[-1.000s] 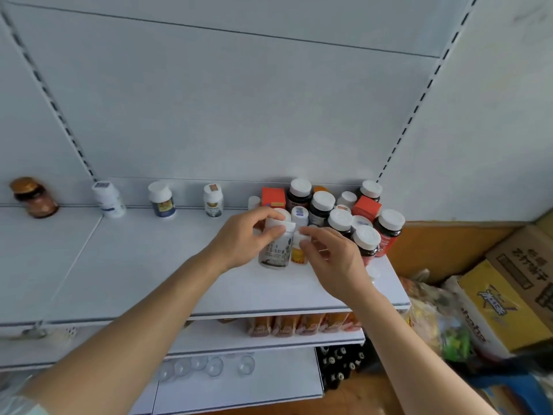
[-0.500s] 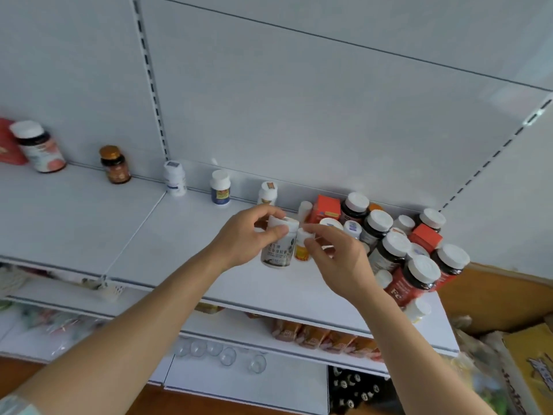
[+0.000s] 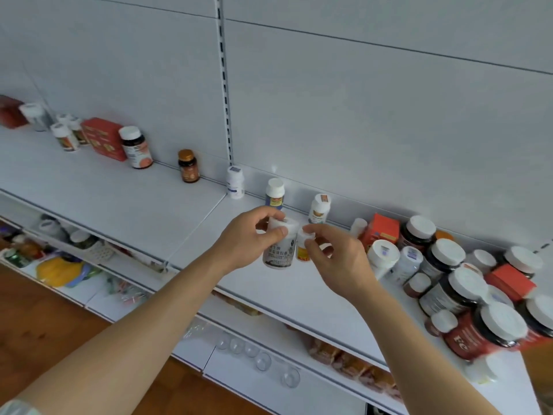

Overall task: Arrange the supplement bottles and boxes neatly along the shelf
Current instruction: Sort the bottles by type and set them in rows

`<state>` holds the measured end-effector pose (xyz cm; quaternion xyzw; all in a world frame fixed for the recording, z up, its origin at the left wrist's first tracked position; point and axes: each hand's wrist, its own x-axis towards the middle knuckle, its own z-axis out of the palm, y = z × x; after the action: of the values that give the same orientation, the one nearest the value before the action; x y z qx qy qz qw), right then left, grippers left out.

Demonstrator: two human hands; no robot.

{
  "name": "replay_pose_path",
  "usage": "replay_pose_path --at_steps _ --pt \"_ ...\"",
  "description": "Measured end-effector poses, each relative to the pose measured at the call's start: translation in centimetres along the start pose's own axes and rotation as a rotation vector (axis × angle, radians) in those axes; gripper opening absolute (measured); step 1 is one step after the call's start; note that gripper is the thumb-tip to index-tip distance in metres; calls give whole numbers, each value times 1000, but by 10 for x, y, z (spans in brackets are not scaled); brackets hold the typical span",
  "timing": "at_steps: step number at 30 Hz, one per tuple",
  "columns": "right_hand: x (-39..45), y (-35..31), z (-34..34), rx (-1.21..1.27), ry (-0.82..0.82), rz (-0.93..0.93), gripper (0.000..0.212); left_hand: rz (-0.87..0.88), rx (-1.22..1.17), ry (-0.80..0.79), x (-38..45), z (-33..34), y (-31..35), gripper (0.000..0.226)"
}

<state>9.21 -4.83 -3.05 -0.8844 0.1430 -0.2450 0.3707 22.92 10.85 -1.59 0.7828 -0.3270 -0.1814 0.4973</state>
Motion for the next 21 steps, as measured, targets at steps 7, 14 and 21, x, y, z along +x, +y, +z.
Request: replay_pose_path --at_steps 7,14,21 --pt "27 -38 34 -68 -44 -51 20 -21 -11 47 -5 -53 -23 21" --pt "48 -85 99 -95 -45 -61 20 -1 -38 56 -10 -136 -60 21" --pt "67 -143 186 -48 -57 -88 20 -3 -56 70 -23 -231 -104 21"
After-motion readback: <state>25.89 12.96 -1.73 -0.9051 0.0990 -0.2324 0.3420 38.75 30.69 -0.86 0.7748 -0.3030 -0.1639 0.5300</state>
